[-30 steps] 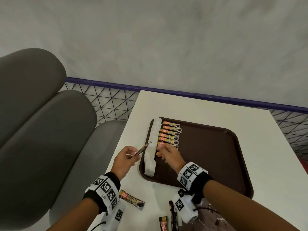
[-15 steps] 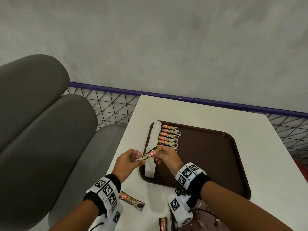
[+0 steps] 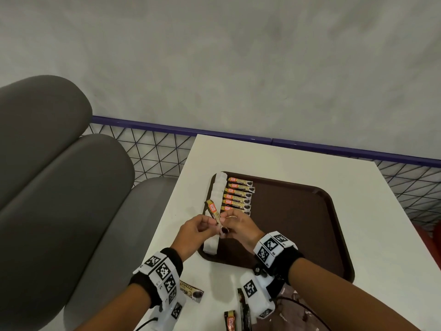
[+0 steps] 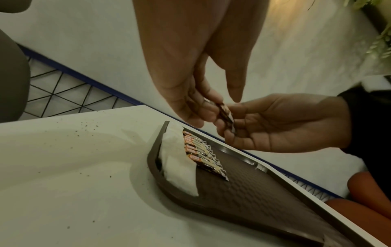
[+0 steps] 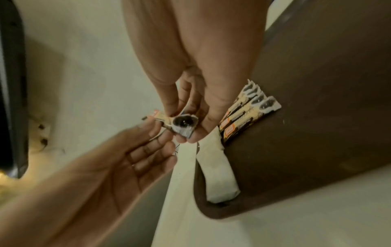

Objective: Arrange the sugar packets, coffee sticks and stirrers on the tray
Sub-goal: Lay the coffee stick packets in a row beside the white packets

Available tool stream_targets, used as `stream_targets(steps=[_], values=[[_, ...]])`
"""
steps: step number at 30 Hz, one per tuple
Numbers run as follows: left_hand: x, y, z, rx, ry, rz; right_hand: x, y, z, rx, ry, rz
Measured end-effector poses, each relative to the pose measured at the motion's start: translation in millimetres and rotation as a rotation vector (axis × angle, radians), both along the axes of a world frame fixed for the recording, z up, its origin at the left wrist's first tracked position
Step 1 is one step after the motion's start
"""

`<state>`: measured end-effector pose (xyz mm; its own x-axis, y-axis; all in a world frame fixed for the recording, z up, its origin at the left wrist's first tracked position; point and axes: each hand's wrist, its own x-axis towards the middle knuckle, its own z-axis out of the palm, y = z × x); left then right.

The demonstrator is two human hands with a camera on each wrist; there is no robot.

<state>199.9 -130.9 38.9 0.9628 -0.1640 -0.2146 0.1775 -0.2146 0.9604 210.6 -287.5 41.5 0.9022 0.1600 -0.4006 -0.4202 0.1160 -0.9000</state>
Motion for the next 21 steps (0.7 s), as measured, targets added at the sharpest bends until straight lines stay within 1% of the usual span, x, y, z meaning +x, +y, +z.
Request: stream_targets(steps=[2,4,6,8,11,15,17,21], values=[[2.6,-0.6,1.2,-0.044,0.014,0.073,1.1,-8.2,-0.5,-0.112,-0.070,0.057],[4.8,-1.5,2.5,-0.100,0.039,0.139,0.6,-15.6,0.5,-0.180,-0.133,0.099],[6.9,-2.8,2.8,-0.145,0.065,0.170,-0.6,-22.7,1.6,-0.193,-0.151,0.092],[8.8,-5.3,2.0,-0.116,0.077,0.153,-2.6,-29.3,2.0,-0.178,-0.157,0.075],[11.2,-10.6,-0.2,-0.057,0.082,0.104,-5.4,-39.2,-1.2,-0.152,-0.138,0.071],[11.3,-13.1,-3.3,-0.122,0.109,0.107,-9.0,-54.7,-9.9,-0.111,-0.045,0.028],[10.6,-12.6,-5.7,-0.150,0.137,0.119,-11.2,-60.3,-15.2,-0.149,-0.035,-0.014],[10.5,-6.4,-14.1,-0.101,0.154,0.122,-8.6,-69.1,-25.3,-0.244,-0.014,-0.123]])
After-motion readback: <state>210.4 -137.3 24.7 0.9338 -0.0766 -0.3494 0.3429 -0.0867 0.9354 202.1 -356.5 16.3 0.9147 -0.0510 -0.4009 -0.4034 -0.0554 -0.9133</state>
